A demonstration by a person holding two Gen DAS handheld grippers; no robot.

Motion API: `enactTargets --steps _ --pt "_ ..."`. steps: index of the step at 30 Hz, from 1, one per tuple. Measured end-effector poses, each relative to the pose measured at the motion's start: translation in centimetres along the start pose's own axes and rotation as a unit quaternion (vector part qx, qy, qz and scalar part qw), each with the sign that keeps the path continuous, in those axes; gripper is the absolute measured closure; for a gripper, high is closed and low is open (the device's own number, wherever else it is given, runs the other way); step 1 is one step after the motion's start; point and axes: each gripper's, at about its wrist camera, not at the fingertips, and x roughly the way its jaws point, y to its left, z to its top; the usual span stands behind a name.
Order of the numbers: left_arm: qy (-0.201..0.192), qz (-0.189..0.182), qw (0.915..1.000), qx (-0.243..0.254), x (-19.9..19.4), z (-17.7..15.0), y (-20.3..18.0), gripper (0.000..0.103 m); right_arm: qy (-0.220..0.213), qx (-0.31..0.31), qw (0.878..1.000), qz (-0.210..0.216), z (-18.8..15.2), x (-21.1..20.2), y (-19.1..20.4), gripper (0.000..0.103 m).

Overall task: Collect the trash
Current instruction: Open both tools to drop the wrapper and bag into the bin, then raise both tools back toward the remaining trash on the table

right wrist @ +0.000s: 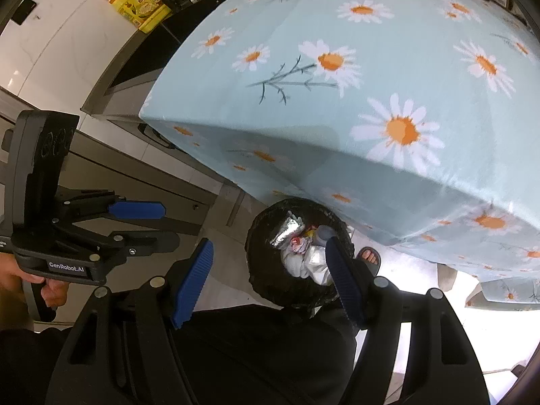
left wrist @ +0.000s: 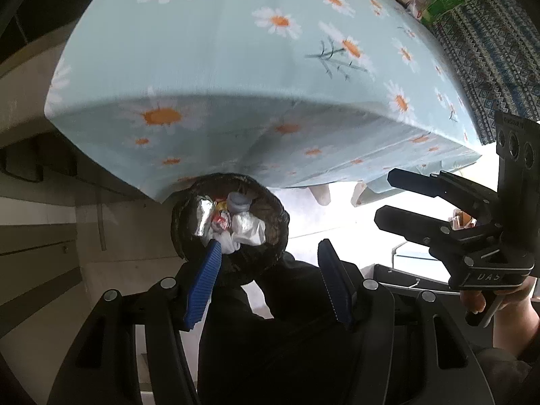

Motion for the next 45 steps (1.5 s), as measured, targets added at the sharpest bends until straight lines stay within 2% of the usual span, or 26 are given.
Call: enactTargets --steps 13,15,21,27,30,37,41,45 --pt "-0.028 0.017 0.9993 0.019 -2.5 2.3 -1.7 0.045 -0.05 -0.005 0.999 -0.01 2.3 -3.5 -0.8 0.032" --pt "-0.034 0.019 0.9991 0.018 -2.9 2.7 -1.9 0.037 -0.056 -0.005 0.998 -0.013 2.6 -3.9 -1.1 0.032" --pt "-0.053 0.022 0.9982 0.018 -4.2 3.8 -2.6 0.037 -0.084 -0.008 0.996 -0.017 4.2 -5.9 -2.0 0.03" --pt "-0.08 0.03 0.9962 0.016 -5.6 5.6 -3.4 0.037 -0.117 -0.014 0.993 -0.033 7.0 -8.0 -3.5 0.025" --pt "-0.091 0.031 0.9953 0.014 -6.2 6.6 -3.7 0.037 -0.13 -0.015 0.991 -0.041 8.5 -8.9 -4.7 0.016" --pt "-0.114 0.044 0.9925 0.01 -7.2 9.1 -4.8 0.037 -0.146 -0.033 0.986 -0.066 12.9 -10.0 -6.9 0.009" --pt "-0.132 0.053 0.9899 -0.001 -8.1 10.6 -5.1 0.027 -0.152 -0.045 0.985 -0.07 15.5 -10.1 -7.8 0.008" --pt "-0.142 0.059 0.988 -0.013 -8.6 12.0 -5.6 0.027 -0.151 -0.06 0.984 -0.074 18.5 -9.5 -8.6 0.005"
